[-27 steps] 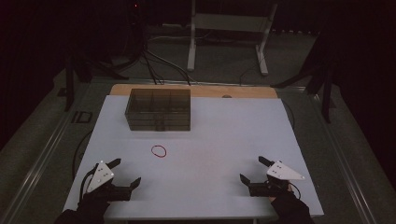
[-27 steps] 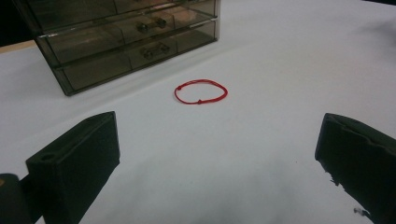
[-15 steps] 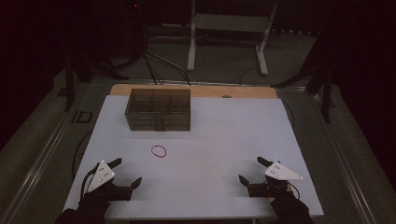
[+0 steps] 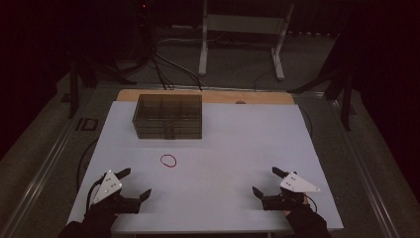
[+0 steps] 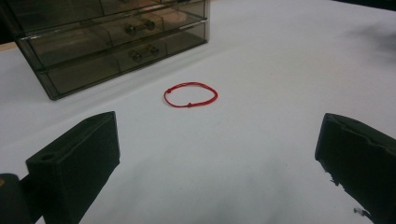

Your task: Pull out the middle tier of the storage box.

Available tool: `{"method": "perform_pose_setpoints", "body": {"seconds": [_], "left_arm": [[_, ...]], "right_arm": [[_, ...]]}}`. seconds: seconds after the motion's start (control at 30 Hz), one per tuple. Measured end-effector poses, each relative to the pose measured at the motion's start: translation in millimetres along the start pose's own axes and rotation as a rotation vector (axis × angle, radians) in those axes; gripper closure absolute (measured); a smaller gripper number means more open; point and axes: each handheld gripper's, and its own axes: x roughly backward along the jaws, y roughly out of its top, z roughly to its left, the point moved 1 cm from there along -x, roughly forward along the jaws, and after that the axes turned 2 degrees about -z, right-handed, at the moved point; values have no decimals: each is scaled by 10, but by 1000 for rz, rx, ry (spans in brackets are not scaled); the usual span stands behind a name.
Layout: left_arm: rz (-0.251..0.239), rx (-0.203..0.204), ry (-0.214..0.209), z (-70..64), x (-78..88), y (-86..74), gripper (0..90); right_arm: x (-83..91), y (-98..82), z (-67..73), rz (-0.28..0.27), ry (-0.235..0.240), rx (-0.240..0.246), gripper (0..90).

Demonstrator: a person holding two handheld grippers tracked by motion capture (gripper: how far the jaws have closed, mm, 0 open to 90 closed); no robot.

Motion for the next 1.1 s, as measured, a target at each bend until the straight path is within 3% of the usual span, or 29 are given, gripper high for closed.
{"method": "perform_pose_setpoints", "body": {"seconds": [0.47, 1.1], "left_arm": [[-2, -21, -21, -38, -8, 49, 14], [-18, -84, -62, -100, -33, 212, 14]], "right_arm": [[-15, -4, 1, -10, -6, -8, 12], [-23, 20, 69, -15, 2, 0, 12]]}}
